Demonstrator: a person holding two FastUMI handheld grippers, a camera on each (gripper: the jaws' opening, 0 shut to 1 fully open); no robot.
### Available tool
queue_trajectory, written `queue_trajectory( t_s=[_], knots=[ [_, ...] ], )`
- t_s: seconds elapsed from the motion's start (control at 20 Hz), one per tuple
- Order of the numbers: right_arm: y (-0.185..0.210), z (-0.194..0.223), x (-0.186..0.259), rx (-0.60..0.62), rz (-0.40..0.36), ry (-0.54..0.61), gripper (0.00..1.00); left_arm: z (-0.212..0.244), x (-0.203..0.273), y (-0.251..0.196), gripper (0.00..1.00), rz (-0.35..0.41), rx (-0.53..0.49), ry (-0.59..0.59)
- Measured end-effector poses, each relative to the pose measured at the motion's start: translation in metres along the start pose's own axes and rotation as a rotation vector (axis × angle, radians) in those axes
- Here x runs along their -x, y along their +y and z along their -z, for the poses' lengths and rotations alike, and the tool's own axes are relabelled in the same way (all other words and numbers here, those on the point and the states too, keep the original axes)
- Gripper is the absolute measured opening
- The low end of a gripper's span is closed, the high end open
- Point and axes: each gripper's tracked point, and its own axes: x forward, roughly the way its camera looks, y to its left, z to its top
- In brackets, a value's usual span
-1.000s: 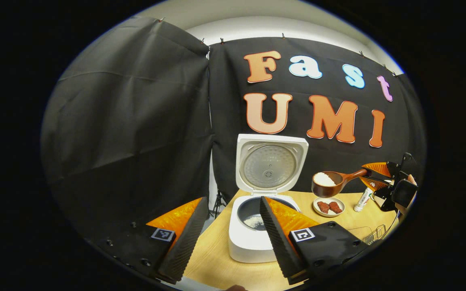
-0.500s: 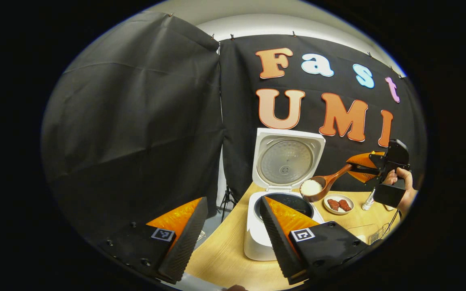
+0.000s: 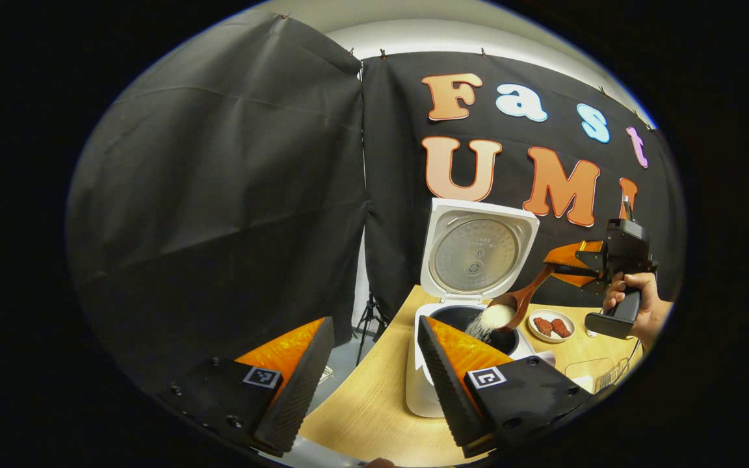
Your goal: Close the left gripper, press the button to open the rice cooker; take a wooden spoon from the chopstick holder with the right hand, scoop a spoonful of rice and pour it into the rice cooker, then put the wooden spoon back into the chopstick holder.
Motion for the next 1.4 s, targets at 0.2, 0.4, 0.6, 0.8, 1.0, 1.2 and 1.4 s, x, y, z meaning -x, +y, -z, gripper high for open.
queue_trajectory(
  t_s=[0.2,0.4,0.6,0.8,1.0,1.2,1.4],
  knots=[
    [0.009,0.002,0.0,0.094,0.001,-0.012,0.16,0.002,-0.007,0.003,0.89,0.011,-0.001,0.006],
    [0.025,0.0,0.002,0.25,-0.003,-0.039,0.16,-0.001,-0.012,0.004,0.89,0.021,-0.006,0.002],
    [0.054,-0.001,0.007,0.403,-0.043,-0.076,0.16,0.0,-0.015,0.006,0.89,0.03,-0.006,0.0],
    [0.083,0.004,0.012,0.558,-0.095,-0.092,0.16,0.0,-0.016,0.008,0.89,0.033,-0.003,-0.001],
    [0.102,0.019,0.014,0.728,-0.151,-0.087,0.16,0.002,-0.014,0.013,0.89,0.031,0.0,0.0],
    [0.124,0.03,0.023,0.922,-0.202,-0.101,0.16,0.002,-0.013,0.015,0.89,0.022,-0.018,-0.007],
    [0.13,0.04,0.03,0.993,-0.243,-0.103,0.16,-0.009,-0.009,0.01,0.89,0.017,-0.084,-0.049]
  ],
)
